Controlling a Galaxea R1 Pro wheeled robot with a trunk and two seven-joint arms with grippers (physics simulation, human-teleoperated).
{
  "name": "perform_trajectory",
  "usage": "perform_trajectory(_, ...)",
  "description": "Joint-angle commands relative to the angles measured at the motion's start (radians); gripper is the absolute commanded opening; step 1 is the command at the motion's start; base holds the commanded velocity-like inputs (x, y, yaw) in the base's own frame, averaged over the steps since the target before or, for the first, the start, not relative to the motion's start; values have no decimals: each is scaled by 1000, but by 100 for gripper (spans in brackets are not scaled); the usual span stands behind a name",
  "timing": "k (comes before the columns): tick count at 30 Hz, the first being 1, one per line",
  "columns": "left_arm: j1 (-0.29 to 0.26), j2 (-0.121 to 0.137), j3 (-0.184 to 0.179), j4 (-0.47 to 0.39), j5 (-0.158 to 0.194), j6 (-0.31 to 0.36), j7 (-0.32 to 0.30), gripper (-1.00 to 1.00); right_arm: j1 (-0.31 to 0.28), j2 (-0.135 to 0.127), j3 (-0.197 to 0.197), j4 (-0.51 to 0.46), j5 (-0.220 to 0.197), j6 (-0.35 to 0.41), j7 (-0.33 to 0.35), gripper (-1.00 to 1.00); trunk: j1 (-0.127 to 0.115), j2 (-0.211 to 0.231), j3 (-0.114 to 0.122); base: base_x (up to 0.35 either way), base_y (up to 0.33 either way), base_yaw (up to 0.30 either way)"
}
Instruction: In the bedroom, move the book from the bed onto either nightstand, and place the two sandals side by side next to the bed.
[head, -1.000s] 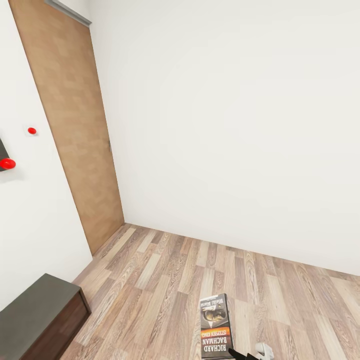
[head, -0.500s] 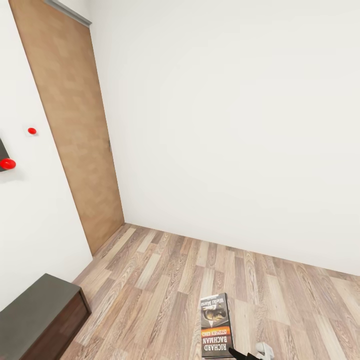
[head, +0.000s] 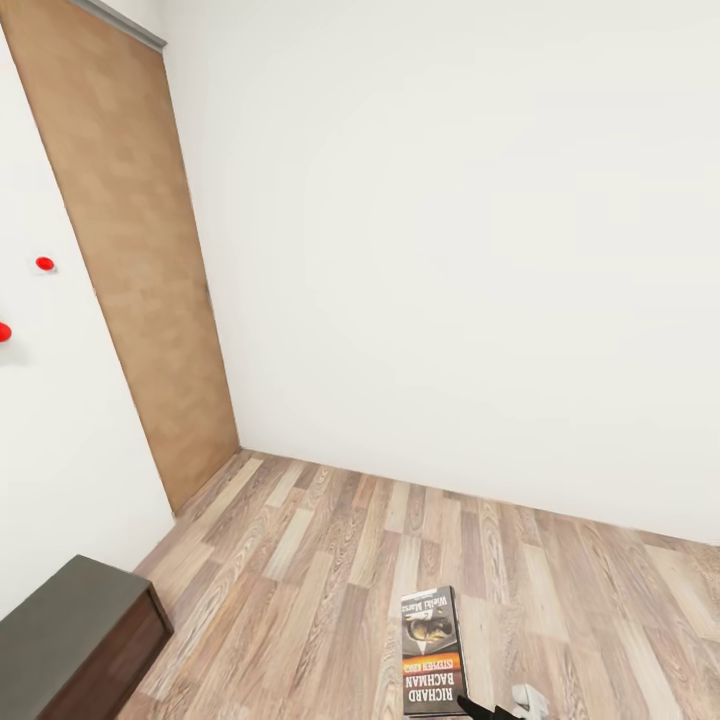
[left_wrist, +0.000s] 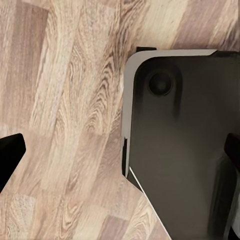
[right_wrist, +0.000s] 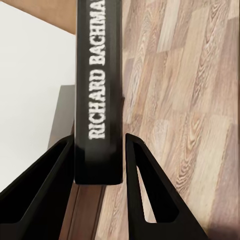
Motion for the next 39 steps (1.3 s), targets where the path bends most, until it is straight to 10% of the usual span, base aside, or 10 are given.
perform_trajectory(1, -1, 0, -7, 1, 10, -3, -4, 100, -1, 0, -9, -1, 8, 4, 4, -100, 0, -2, -2, 0, 0, -239)
perform_trajectory(39, -1, 0, -8, 1, 9, -2, -4, 100, -1, 0, -10, -1, 7, 3, 6, -100, 0, -2, 10, 0, 0, -187)
